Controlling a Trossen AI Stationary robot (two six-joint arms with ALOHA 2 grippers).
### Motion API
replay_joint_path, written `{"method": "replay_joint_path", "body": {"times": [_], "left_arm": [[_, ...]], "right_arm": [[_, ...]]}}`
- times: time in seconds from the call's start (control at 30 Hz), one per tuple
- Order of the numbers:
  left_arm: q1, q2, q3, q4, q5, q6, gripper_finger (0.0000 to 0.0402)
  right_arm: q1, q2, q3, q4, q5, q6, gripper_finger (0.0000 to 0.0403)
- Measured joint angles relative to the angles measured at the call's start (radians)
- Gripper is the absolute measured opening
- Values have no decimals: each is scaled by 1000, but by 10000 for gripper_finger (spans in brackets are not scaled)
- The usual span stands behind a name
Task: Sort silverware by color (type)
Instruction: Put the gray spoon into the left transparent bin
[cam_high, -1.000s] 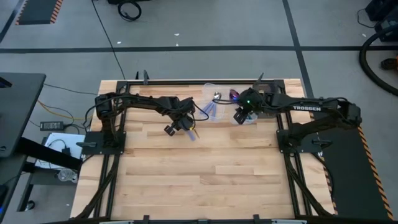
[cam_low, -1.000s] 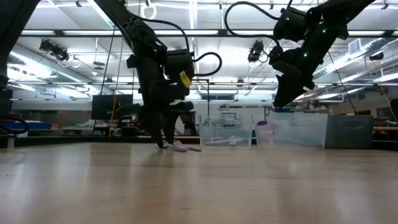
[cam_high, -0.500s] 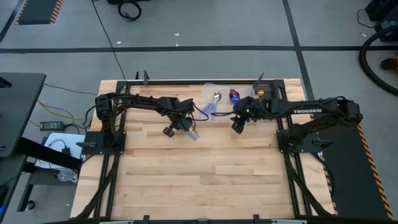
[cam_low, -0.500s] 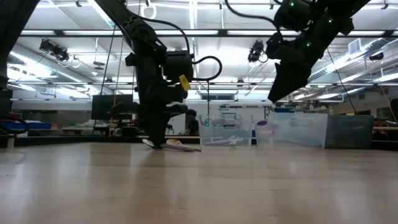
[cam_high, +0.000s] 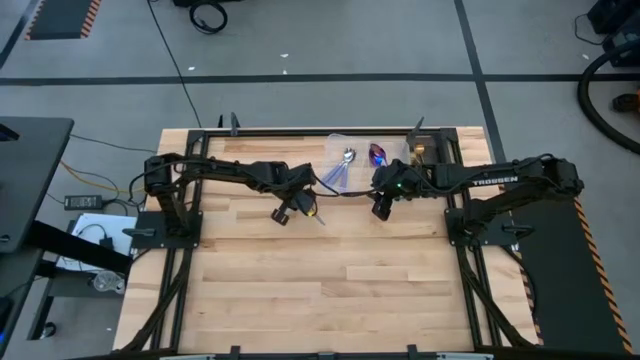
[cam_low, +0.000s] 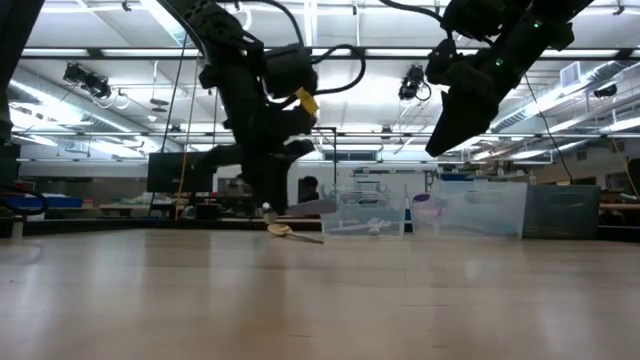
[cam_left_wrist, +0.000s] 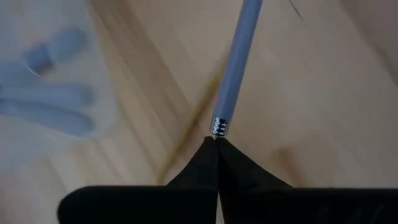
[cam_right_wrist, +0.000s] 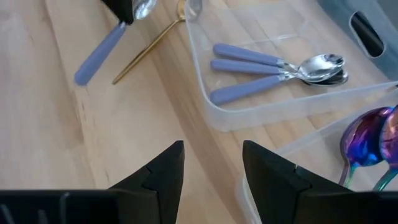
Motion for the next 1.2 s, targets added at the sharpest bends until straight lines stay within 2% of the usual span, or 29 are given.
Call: {"method": "replay_joint_path", "body": {"times": [0.53,0.63,0.83,1.0,1.2], "left_arm": [[-9,-21,0,128,-12,-70,0],[-3,-41,4,136,19,-115,0],[21,-92,4,175,149,-266,0],[57,-112,6,308,179,-460,0],[98,-112,5,479,181,-759,0]], "right_arm": [[0,0,0,3,9,3,174],[0,0,0,-4,27,3,174],[-2,-13,0,-47,114,13,174],[1,-20,0,-43,191,58,174],[11,-19,-22,-43,213,106,174]]}}
